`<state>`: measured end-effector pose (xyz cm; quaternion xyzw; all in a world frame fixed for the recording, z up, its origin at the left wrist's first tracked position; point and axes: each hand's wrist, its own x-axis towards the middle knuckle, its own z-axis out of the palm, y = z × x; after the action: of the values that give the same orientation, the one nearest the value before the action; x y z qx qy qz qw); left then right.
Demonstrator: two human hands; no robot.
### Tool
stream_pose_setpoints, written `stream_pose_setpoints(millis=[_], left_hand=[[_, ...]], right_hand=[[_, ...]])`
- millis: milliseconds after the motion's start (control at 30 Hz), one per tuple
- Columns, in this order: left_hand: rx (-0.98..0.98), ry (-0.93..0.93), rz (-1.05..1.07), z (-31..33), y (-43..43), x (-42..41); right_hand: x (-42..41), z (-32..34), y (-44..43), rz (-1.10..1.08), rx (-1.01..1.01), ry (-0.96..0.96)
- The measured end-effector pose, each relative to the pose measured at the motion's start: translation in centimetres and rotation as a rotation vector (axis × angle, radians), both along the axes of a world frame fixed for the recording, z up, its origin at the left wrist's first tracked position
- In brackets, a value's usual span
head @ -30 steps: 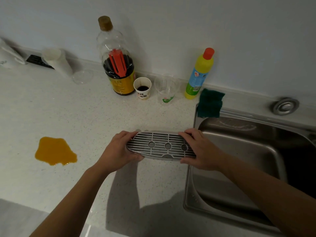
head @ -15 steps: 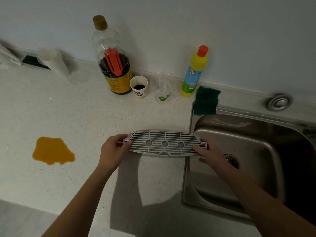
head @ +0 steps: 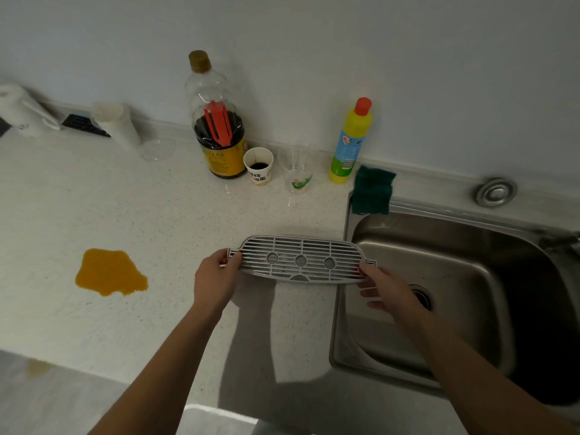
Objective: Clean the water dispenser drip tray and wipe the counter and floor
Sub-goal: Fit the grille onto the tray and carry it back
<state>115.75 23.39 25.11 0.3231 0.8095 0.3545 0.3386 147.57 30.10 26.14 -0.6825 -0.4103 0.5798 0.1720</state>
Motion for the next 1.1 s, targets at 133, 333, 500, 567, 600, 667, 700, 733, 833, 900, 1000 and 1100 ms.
stream_pose_setpoints(millis=[133, 333, 500, 567, 600, 667, 700, 733, 833, 900, 1000, 1100], left_hand=[[0.144, -0.423, 0.163, 1.6, -2.5, 0.4], [0.234, -0.601, 0.248, 4.5, -9.0, 2.4], [0.287, -0.552, 0.449, 5.9, -17.0, 3.8], [0.320, -0.527, 0.542, 5.7, -20.3, 3.8], [0.337, -0.519, 0.597, 5.6, -22.0, 3.7], [0.359, -0.508, 0.715, 5.8, -25.5, 3.5], [0.367, -0.504, 0.767, 6.0, -27.5, 3.4], [0.378, -0.497, 0.810, 6.3, -29.4, 3.2], [0.429, -0.474, 0.913, 7.4, -34.9, 2.1], [0.478, -0.484, 0.989, 7.8, -38.7, 0.8], [0.557, -0.489, 1.089, 7.4, -44.5, -1.7], [0.621, -0.477, 1.183, 6.6, -50.3, -4.7]], right_hand=[[1.7, 2.1, -2.7, -0.032, 0.037, 0.052], [3.7, 4.3, -5.8, -0.059, 0.067, 0.116], [1.3, 3.9, -8.3, 0.023, 0.010, 0.223], [-0.7, 3.1, -9.0, 0.074, -0.003, 0.271], [-2.0, 2.9, -9.4, 0.113, -0.011, 0.278], [-4.4, 2.7, -10.7, 0.197, -0.011, 0.276], [-5.5, 2.6, -11.6, 0.236, -0.007, 0.272], [-6.7, 2.7, -12.6, 0.275, -0.001, 0.268], [-10.1, 3.5, -16.1, 0.410, 0.016, 0.261], [-13.1, 4.2, -18.6, 0.520, 0.025, 0.254], [-18.4, 5.0, -22.5, 0.649, 0.040, 0.243], [-24.6, 5.3, -26.9, 0.753, 0.059, 0.261]])
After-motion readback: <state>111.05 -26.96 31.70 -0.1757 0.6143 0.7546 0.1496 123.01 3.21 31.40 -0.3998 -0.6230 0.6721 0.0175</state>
